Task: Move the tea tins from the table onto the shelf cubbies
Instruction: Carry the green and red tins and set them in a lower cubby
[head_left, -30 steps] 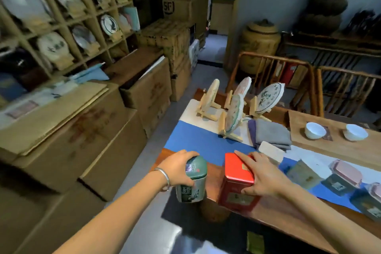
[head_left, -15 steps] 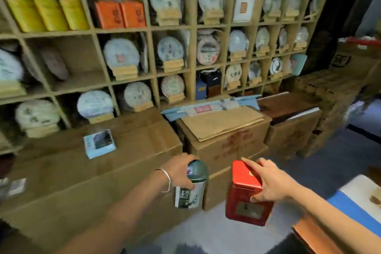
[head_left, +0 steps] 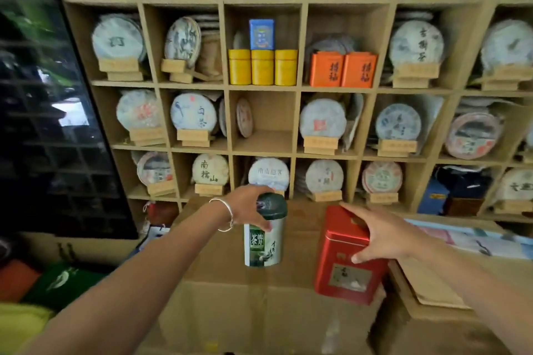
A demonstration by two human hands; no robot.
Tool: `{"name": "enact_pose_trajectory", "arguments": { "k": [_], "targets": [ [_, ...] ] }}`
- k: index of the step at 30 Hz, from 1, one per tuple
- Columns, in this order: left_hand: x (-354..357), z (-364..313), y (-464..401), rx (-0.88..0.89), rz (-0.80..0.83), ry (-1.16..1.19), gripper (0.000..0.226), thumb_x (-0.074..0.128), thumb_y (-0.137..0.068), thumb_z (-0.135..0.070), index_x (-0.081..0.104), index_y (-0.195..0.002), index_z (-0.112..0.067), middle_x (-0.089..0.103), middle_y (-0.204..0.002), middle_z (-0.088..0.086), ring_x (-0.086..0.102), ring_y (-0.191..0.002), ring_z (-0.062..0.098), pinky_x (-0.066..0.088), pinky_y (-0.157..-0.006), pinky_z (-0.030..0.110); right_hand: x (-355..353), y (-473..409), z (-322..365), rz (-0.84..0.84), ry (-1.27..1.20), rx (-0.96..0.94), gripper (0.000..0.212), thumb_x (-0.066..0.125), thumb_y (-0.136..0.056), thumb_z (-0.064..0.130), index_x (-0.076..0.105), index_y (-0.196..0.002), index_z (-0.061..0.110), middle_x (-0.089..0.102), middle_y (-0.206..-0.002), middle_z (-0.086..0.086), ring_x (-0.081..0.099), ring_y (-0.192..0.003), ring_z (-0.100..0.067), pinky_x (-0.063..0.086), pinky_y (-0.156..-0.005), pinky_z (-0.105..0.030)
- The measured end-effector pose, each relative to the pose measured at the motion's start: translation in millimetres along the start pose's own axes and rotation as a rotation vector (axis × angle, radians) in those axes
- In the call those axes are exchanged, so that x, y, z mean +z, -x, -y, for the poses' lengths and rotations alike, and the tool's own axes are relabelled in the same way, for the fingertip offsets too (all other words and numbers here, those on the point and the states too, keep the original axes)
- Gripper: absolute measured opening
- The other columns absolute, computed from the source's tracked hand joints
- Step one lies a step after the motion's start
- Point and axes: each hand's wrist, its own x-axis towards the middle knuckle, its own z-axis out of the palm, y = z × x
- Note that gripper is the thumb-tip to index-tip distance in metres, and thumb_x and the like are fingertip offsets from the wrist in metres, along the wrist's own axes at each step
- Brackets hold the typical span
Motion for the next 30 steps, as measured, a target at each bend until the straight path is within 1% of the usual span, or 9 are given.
{"name": "enact_pose_trajectory", "arguments": {
  "k": [2, 5, 9, 13, 15, 19, 21, 24, 30],
  "targets": [
    [-21, 14, -21, -0.033, -0.038, -0.022, 0.089, 0.087, -0.057, -0.042, 0.043, -0.134, -0.027, 0.055, -0.116, -0.003, 0.055, -0.100, 0.016, 0.045, -0.079, 0.024, -13, -38, 2, -0.023, -0.010, -0.063, 0.125, 0.075, -0.046, 0.072, 0.006, -0.147, 0.047, 0.034, -0.115, 0.012, 0.035, -0.111, -0.010, 0.040, -0.091, -0.031],
    [-54, 27, -55, -0.066, -0.075, -0.057, 0.089, 0.087, -0.060, -0.038, 0.041, -0.135, -0.024, 0.053, -0.118, 0.001, 0.054, -0.101, 0.018, 0.044, -0.082, 0.026, -30, -89, 4, -0.030, -0.014, -0.125, 0.124, 0.075, -0.046, 0.070, 0.006, -0.147, 0.046, 0.037, -0.124, 0.009, 0.037, -0.117, -0.012, 0.043, -0.098, -0.037],
    [-103, 38, -105, -0.056, -0.010, -0.222, 0.083, 0.085, -0.064, -0.036, 0.040, -0.132, -0.020, 0.054, -0.120, 0.005, 0.051, -0.096, 0.017, 0.041, -0.078, 0.027, -53, -151, 6, -0.022, 0.011, -0.200, 0.122, 0.077, -0.050, 0.066, 0.005, -0.146, 0.048, 0.039, -0.121, 0.007, 0.040, -0.114, -0.014, 0.045, -0.095, -0.037],
    [-129, 45, -144, -0.063, 0.037, -0.317, 0.083, 0.083, -0.067, -0.040, 0.038, -0.133, -0.017, 0.053, -0.123, 0.007, 0.053, -0.106, 0.025, 0.047, -0.091, 0.036, -58, -195, 6, -0.030, 0.061, -0.230, 0.122, 0.078, -0.051, 0.065, 0.005, -0.147, 0.045, 0.038, -0.123, 0.006, 0.036, -0.116, -0.013, 0.042, -0.095, -0.035],
    [-136, 53, -161, -0.076, 0.048, -0.324, 0.083, 0.082, -0.068, -0.042, 0.037, -0.133, -0.017, 0.053, -0.123, 0.008, 0.054, -0.105, 0.026, 0.049, -0.092, 0.039, -60, -214, 5, -0.020, 0.069, -0.237, 0.123, 0.078, -0.050, 0.066, 0.005, -0.147, 0.046, 0.039, -0.123, 0.008, 0.036, -0.115, -0.012, 0.042, -0.095, -0.034],
    [-147, 76, -194, -0.058, 0.025, -0.345, 0.081, 0.080, -0.071, -0.042, 0.035, -0.134, -0.017, 0.052, -0.120, 0.007, 0.052, -0.100, 0.022, 0.048, -0.087, 0.035, -71, -254, 10, -0.050, 0.043, -0.230, 0.120, 0.079, -0.050, 0.063, 0.008, -0.146, 0.046, 0.038, -0.126, 0.007, 0.036, -0.116, -0.012, 0.041, -0.096, -0.036],
    [-148, 90, -211, -0.041, 0.015, -0.363, 0.079, 0.079, -0.072, -0.041, 0.036, -0.132, -0.015, 0.051, -0.120, 0.009, 0.052, -0.103, 0.025, 0.048, -0.089, 0.037, -76, -271, 13, -0.063, 0.036, -0.220, 0.119, 0.080, -0.052, 0.061, 0.008, -0.146, 0.046, 0.037, -0.123, 0.008, 0.035, -0.116, -0.012, 0.042, -0.095, -0.037],
    [-153, 111, -239, -0.034, 0.019, -0.366, 0.078, 0.077, -0.073, -0.042, 0.036, -0.132, -0.012, 0.049, -0.122, 0.012, 0.051, -0.106, 0.027, 0.047, -0.091, 0.040, -86, -295, 17, -0.069, 0.053, -0.182, 0.120, 0.078, -0.052, 0.064, 0.006, -0.146, 0.047, 0.036, -0.120, 0.009, 0.036, -0.114, -0.011, 0.044, -0.093, -0.037],
    [-184, 150, -302, -0.002, -0.010, -0.285, 0.087, 0.077, -0.075, -0.037, 0.027, -0.142, -0.015, 0.040, -0.132, 0.014, 0.041, -0.120, 0.030, 0.041, -0.103, 0.043, -115, -346, 29, -0.135, 0.045, -0.124, 0.122, 0.078, -0.050, 0.066, 0.004, -0.146, 0.048, 0.035, -0.113, 0.012, 0.037, -0.107, -0.008, 0.042, -0.086, -0.029]
  ]
}}
